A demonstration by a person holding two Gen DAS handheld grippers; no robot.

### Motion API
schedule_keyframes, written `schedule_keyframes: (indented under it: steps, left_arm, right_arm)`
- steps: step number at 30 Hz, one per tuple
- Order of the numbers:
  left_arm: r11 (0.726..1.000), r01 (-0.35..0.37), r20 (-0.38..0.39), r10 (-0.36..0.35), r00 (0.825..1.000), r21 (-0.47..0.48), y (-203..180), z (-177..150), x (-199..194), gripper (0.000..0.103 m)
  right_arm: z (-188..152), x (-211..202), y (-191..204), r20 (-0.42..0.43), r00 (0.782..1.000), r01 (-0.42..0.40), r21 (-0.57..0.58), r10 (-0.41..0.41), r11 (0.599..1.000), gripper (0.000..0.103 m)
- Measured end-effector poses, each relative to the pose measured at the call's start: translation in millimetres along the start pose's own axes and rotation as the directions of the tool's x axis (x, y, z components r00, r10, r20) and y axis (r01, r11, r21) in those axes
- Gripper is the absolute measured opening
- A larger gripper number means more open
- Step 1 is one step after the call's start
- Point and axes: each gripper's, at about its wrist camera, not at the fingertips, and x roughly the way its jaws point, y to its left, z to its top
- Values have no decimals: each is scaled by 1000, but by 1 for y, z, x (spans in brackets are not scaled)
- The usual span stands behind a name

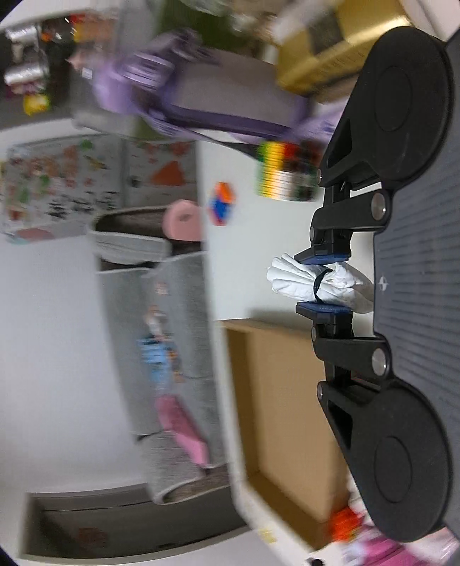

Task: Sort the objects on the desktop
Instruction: 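Carry the white rolled socks into the box and open both grippers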

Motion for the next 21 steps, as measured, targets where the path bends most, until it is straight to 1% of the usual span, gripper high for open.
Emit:
schedule_keyframes:
  steps: [2, 5, 7, 9, 11, 13, 16, 18, 21]
  left_arm:
    - [1000, 16, 55, -16, 998, 1, -8, 22, -8, 23]
    - [999, 41, 110, -43, 993, 18, -25, 55, -7, 24]
    - [998, 46, 126, -51, 991, 40, -40, 75, 3, 24]
    - [997, 70, 123, -75, 990, 44, -51, 90, 20, 24]
    - [995, 92, 105, -96, 990, 44, -59, 95, 38, 24]
    - [993, 109, 73, -113, 991, 49, -66, 94, 59, 24]
    - [991, 127, 13, -128, 992, 49, -72, 89, 88, 24]
    - [990, 132, -19, -132, 991, 42, -70, 85, 105, 24]
    - [991, 130, -50, -129, 990, 19, -66, 82, 123, 24]
  right_arm:
    - [18, -7, 6, 50, 998, -34, 4, 34, 999, 20]
    - [42, 1, 22, 60, 994, -90, -31, 92, 995, 20]
    - [56, 14, 33, 56, 990, -131, -35, 133, 991, 20]
    - [67, 29, 43, 52, 986, -157, -41, 159, 987, 20]
    - [75, 48, 54, 36, 982, -185, -42, 187, 982, 20]
    - [74, 57, 55, 11, 976, -218, -38, 219, 975, 20]
    - [63, 77, 65, -41, 967, -255, -52, 253, 966, 20]
    - [58, 94, 71, -88, 955, -288, -44, 284, 957, 20]
    - [54, 101, 82, -127, 944, -314, -52, 305, 948, 20]
